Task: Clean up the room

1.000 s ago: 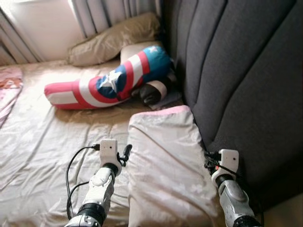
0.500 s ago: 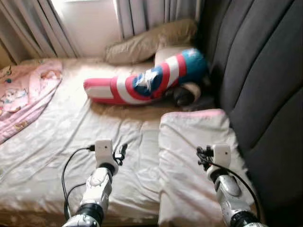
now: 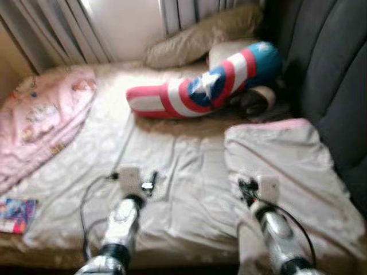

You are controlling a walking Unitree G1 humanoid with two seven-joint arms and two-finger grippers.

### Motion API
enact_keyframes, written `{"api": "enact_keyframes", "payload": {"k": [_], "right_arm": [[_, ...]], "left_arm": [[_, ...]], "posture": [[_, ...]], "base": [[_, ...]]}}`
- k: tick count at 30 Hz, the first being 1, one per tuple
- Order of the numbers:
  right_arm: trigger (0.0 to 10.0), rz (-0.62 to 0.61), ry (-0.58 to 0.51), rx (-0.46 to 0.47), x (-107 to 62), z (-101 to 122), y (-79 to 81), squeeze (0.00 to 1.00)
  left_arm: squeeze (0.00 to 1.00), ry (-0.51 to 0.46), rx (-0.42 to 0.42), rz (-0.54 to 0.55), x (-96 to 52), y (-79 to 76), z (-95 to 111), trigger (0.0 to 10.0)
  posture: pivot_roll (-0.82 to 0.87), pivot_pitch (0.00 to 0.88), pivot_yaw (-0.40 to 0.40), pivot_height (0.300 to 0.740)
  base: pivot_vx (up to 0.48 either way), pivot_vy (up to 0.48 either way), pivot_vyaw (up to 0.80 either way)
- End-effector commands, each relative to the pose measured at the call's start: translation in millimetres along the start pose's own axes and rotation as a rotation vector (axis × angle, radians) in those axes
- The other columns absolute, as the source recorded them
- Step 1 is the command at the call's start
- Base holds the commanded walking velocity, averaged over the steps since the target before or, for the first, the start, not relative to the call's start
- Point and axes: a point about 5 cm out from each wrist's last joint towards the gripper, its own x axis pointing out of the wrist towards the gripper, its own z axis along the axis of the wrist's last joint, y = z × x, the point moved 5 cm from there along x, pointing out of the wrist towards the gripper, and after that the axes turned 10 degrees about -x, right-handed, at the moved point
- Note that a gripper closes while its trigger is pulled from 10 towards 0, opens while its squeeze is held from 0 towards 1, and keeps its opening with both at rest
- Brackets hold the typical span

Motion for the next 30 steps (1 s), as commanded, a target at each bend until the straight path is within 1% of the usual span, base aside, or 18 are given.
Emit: {"api": "enact_keyframes", "payload": {"k": [1, 4, 6, 7, 8, 10, 11, 12, 13, 14, 16, 19, 20, 21, 24, 25, 28, 30], "right_arm": [[10.0, 0.033, -0.007, 0.003, 3.0, 3.3, 13.9, 0.00], [10.0, 0.023, 0.029, 0.009, 2.0, -3.9, 12.9, 0.00], [10.0, -0.002, 0.062, 0.023, -0.8, -12.1, 7.5, 0.00], [10.0, -0.002, 0.062, 0.023, -0.8, -12.1, 7.5, 0.00], [10.0, -0.025, 0.105, 0.032, -5.4, -23.3, 0.3, 0.00], [10.0, -0.072, 0.184, 0.066, -16.6, -45.2, -13.4, 0.00], [10.0, -0.072, 0.184, 0.066, -16.6, -45.2, -13.4, 0.00], [10.0, -0.095, 0.215, 0.092, -22.1, -54.4, -19.0, 0.00], [10.0, -0.119, 0.266, 0.124, -30.9, -68.9, -24.5, 0.00], [10.0, -0.119, 0.266, 0.124, -30.9, -68.9, -24.5, 0.00], [10.0, -0.125, 0.330, 0.149, -40.2, -84.6, -24.8, 0.00], [10.0, -0.114, 0.447, 0.131, -61.0, -114.7, -18.8, 0.00], [10.0, -0.114, 0.447, 0.131, -61.0, -114.7, -18.8, 0.00], [10.0, -0.088, 0.488, 0.119, -68.4, -124.8, -12.6, 0.00], [10.0, -0.060, 0.545, 0.103, -80.1, -139.1, -5.0, 0.00], [10.0, -0.060, 0.545, 0.103, -80.1, -139.1, -5.0, 0.00], [10.0, -0.071, 0.605, 0.129, -92.3, -152.8, -0.1, 0.00], [10.0, -0.076, 0.606, 0.131, -93.8, -154.1, 0.2, 0.00]], "left_arm": [[0.00, 0.011, 0.011, 0.040, -3.0, 16.0, -0.7, 10.0], [0.00, 0.036, 0.027, 0.059, -4.6, 24.7, -4.0, 10.0], [0.00, 0.069, 0.048, 0.085, -8.0, 35.8, -9.7, 10.0], [0.00, 0.069, 0.048, 0.085, -8.0, 35.8, -9.7, 10.0], [0.00, 0.102, 0.070, 0.121, -13.6, 50.5, -15.8, 10.0], [0.00, 0.160, 0.067, 0.185, -25.1, 75.1, -26.8, 10.0], [0.00, 0.160, 0.067, 0.185, -25.1, 75.1, -26.8, 10.0], [0.00, 0.192, 0.083, 0.203, -31.0, 83.9, -32.9, 10.0], [0.00, 0.250, 0.102, 0.216, -40.4, 93.1, -45.0, 10.0], [0.00, 0.250, 0.102, 0.216, -40.4, 93.1, -45.0, 10.0], [0.00, 0.307, 0.098, 0.232, -50.6, 100.6, -58.4, 10.0], [0.00, 0.422, 0.084, 0.269, -73.4, 108.4, -89.2, 10.0], [0.00, 0.422, 0.084, 0.269, -73.4, 108.4, -89.2, 10.0], [0.00, 0.468, 0.083, 0.277, -82.1, 108.1, -101.8, 10.0], [0.00, 0.547, 0.087, 0.283, -96.1, 106.3, -121.2, 10.0], [0.00, 0.547, 0.087, 0.283, -96.1, 106.3, -121.2, 10.0], [0.00, 0.617, 0.087, 0.303, -110.2, 106.8, -137.2, 10.0], [0.00, 0.631, 0.086, 0.295, -112.4, 105.1, -140.5, 10.0]], "posture": [[0.02, 0.095, 0.066, 0.740], [0.02, 0.092, 0.068, 0.740], [0.02, 0.091, 0.068, 0.740], [0.02, 0.091, 0.068, 0.740], [0.02, 0.091, 0.069, 0.740], [0.02, 0.092, 0.072, 0.740], [0.02, 0.092, 0.072, 0.740], [0.03, 0.090, 0.073, 0.740], [0.03, 0.090, 0.075, 0.740], [0.03, 0.090, 0.075, 0.740], [0.03, 0.088, 0.077, 0.740], [0.03, 0.082, 0.079, 0.740], [0.03, 0.082, 0.079, 0.740], [0.04, 0.080, 0.079, 0.740], [0.03, 0.079, 0.077, 0.740], [0.03, 0.079, 0.077, 0.740], [0.03, 0.078, 0.080, 0.740], [0.04, 0.076, 0.079, 0.740]], "base": [[0.000, 0.480, 0.00], [0.000, 0.480, 0.00], [0.000, 0.480, 0.00], [0.000, 0.480, 0.00], [0.000, 0.480, 0.00], [0.000, 0.480, 0.00], [0.000, 0.480, 0.00], [0.000, 0.480, 0.00], [0.000, 0.480, 0.00], [0.000, 0.480, 0.00], [0.000, 0.480, 0.00], [0.000, 0.480, 0.00], [0.000, 0.480, 0.00], [0.000, 0.480, 0.00], [0.000, 0.480, 0.00], [0.000, 0.480, 0.00], [0.000, 0.480, 0.00], [0.000, 0.480, 0.00]]}}
